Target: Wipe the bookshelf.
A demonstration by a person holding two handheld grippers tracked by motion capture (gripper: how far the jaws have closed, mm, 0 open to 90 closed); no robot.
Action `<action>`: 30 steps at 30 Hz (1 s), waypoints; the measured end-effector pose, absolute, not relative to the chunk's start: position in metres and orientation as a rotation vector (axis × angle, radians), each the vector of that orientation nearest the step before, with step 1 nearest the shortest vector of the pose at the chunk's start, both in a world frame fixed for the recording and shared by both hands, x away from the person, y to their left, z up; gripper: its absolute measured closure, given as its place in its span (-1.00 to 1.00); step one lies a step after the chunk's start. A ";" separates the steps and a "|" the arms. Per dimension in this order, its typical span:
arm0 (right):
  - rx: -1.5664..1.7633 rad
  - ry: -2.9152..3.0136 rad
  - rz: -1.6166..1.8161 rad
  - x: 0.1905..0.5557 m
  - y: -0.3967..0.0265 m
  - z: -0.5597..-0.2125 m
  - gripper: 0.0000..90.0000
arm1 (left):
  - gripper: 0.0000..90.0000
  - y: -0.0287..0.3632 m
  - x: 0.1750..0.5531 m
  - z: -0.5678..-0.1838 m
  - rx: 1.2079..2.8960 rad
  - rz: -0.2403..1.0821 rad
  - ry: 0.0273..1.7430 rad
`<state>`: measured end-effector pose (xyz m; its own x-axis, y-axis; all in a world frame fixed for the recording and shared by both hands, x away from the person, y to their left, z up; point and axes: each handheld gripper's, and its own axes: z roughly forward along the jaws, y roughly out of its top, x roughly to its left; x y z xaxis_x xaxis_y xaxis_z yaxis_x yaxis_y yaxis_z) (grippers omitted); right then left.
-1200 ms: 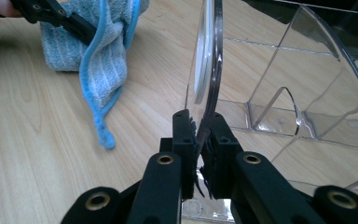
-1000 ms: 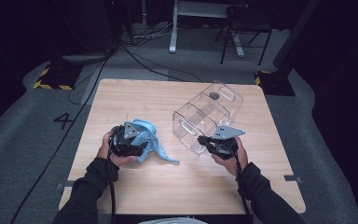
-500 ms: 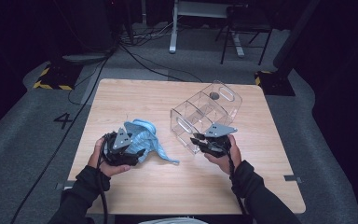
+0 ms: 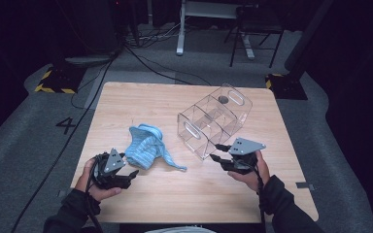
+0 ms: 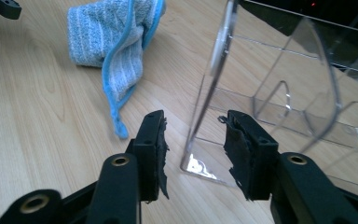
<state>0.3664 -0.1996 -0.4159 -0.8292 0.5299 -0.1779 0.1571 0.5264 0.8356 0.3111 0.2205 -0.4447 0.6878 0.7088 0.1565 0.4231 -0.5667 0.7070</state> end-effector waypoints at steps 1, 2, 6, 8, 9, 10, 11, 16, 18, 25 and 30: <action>0.568 2.345 1.220 0.365 -0.205 -0.416 0.23 | -0.44 0.221 0.310 -0.447 2.247 0.564 0.871; 0.575 2.340 1.213 0.364 -0.210 -0.415 0.20 | -0.44 0.223 0.309 -0.449 2.262 0.560 0.871; 0.606 2.316 1.172 0.360 -0.231 -0.417 0.12 | -0.44 0.226 0.307 -0.452 2.289 0.567 0.884; 0.634 2.311 1.142 0.359 -0.247 -0.421 0.04 | -0.44 0.229 0.307 -0.454 2.286 0.554 0.892; 0.648 2.312 1.128 0.358 -0.254 -0.423 0.02 | -0.44 0.229 0.307 -0.456 2.293 0.548 0.901; 0.657 2.320 1.113 0.357 -0.261 -0.425 -0.01 | -0.45 0.230 0.307 -0.459 2.309 0.546 0.904; 0.666 2.324 1.097 0.356 -0.267 -0.427 -0.04 | -0.46 0.231 0.307 -0.462 2.327 0.547 0.905; 0.724 2.333 1.041 0.351 -0.300 -0.444 -0.13 | -0.46 0.235 0.304 -0.479 2.367 0.532 0.923; 0.771 2.333 1.031 0.350 -0.313 -0.452 -0.17 | -0.46 0.237 0.303 -0.483 2.365 0.507 0.928; 0.949 2.324 1.006 0.345 -0.353 -0.483 -0.27 | -0.48 0.245 0.305 -0.495 2.307 0.429 0.926; 1.085 2.275 0.998 0.345 -0.371 -0.499 -0.38 | -0.53 0.250 0.307 -0.504 2.212 0.366 0.934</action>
<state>0.3450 -0.3708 -0.4988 -0.6032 0.7947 -0.0687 0.4875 0.4355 0.7568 0.3072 0.2503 -0.5040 0.7006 0.7135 -0.0108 0.5165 -0.4966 0.6976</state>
